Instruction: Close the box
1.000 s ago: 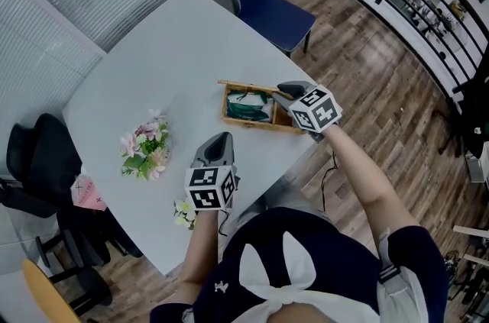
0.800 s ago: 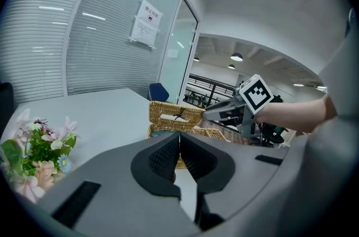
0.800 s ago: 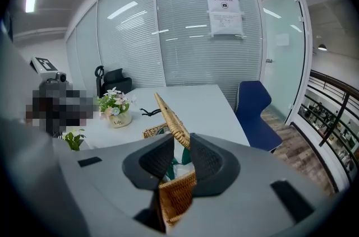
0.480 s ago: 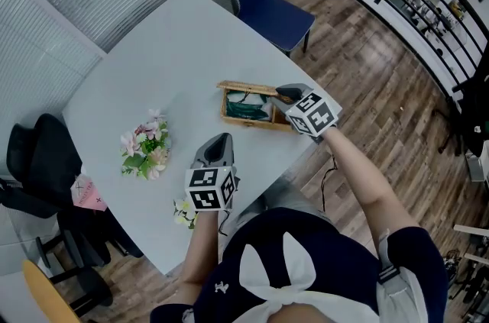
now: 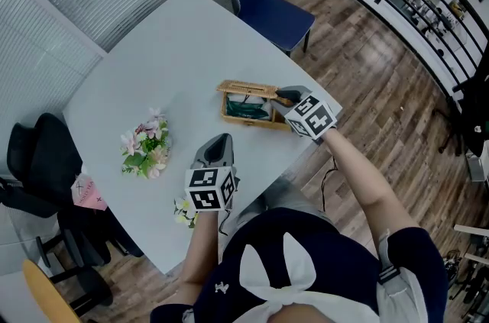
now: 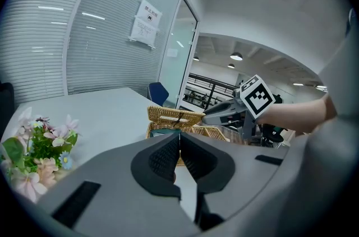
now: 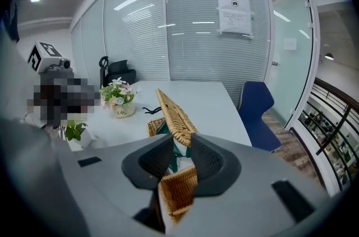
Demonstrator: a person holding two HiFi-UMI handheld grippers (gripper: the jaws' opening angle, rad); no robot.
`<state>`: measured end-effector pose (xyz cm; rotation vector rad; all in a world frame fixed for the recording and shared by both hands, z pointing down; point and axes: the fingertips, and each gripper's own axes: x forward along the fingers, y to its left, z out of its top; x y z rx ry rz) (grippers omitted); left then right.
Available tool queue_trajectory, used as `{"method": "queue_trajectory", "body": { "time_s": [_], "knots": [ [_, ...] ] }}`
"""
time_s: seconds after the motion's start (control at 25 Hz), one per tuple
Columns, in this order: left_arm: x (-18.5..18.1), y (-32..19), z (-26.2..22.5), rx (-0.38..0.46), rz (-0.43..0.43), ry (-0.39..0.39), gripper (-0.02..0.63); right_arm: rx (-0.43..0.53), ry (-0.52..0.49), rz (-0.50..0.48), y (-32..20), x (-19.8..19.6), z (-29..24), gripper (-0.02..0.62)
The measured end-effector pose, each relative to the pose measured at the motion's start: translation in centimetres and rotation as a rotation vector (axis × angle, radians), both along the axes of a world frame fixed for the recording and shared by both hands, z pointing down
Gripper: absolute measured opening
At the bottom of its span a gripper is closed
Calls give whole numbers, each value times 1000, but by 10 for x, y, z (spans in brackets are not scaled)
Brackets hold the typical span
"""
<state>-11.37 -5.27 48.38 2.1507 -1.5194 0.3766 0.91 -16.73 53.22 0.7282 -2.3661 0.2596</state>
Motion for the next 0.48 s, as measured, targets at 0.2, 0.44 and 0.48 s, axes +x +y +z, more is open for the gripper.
{"method": "queue_trajectory", "body": {
  "time_s": [0.2,0.44,0.48],
  "knots": [
    [0,1,1,-3,-1,-3,23,3,15,-10,3,-1,3,102],
    [1,2,1,0,-3,-2,23,5,23,-21,5,-2,5,104],
    [1,2,1,-1,-3,-3,23,5,26,-24,6,-2,5,105]
  ]
}}
